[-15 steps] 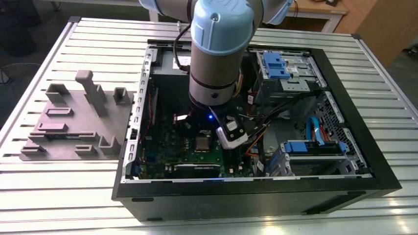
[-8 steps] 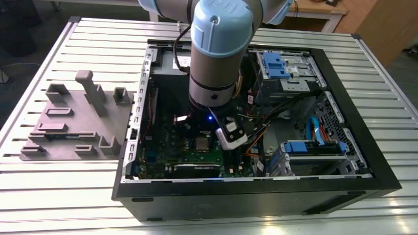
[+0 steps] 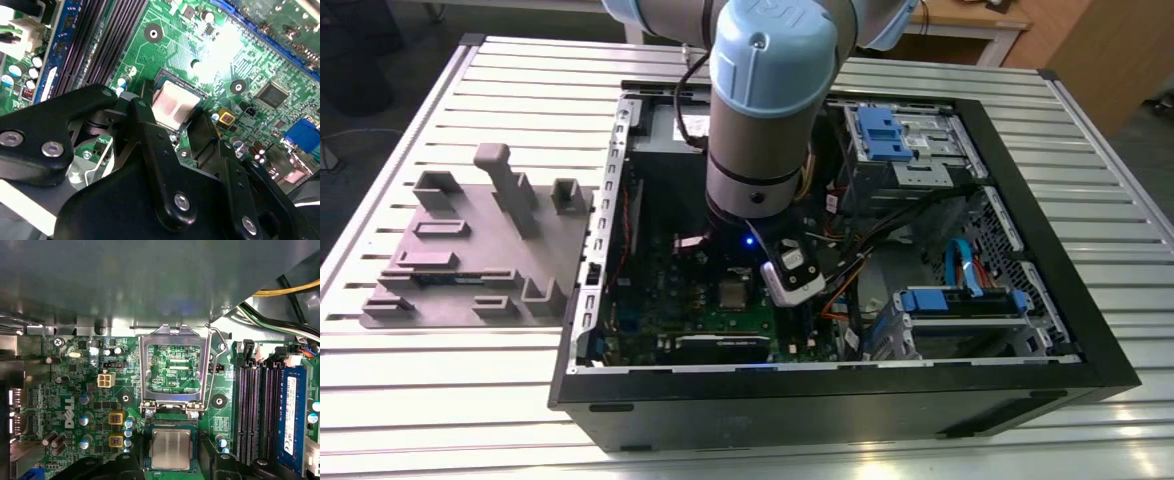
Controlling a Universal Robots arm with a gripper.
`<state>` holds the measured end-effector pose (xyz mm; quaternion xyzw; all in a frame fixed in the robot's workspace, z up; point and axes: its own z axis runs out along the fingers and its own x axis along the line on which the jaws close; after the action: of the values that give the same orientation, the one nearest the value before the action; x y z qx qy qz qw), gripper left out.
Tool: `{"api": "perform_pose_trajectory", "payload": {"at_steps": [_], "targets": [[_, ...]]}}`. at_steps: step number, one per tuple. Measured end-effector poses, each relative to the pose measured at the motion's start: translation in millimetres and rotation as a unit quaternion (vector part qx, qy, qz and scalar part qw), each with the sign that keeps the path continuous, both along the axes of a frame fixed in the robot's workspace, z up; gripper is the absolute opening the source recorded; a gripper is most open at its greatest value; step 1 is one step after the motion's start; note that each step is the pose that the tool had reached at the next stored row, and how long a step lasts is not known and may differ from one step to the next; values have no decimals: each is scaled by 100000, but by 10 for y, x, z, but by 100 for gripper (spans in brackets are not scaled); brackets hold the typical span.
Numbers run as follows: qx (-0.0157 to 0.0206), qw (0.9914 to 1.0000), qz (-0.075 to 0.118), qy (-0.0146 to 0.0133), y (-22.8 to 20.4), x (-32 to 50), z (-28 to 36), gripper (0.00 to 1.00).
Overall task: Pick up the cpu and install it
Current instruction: 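Place the cpu into insertion slot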
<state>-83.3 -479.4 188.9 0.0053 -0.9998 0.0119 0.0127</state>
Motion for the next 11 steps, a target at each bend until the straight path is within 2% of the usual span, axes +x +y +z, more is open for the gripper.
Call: {"api": "perform_pose_trajectory", "payload": {"at_steps": [3,7,8,9,10,11], "targets": [[-3,100000,3,7,-1,0,58,54],[35,100000,0,-1,0,0,211,54],[26,100000,0,6,0,0,245,53],[29,100000,3,2,0,0,270,46],[28,100000,3,4,0,0,284,46],[39,100000,4,0,0,0,286,40]]}}
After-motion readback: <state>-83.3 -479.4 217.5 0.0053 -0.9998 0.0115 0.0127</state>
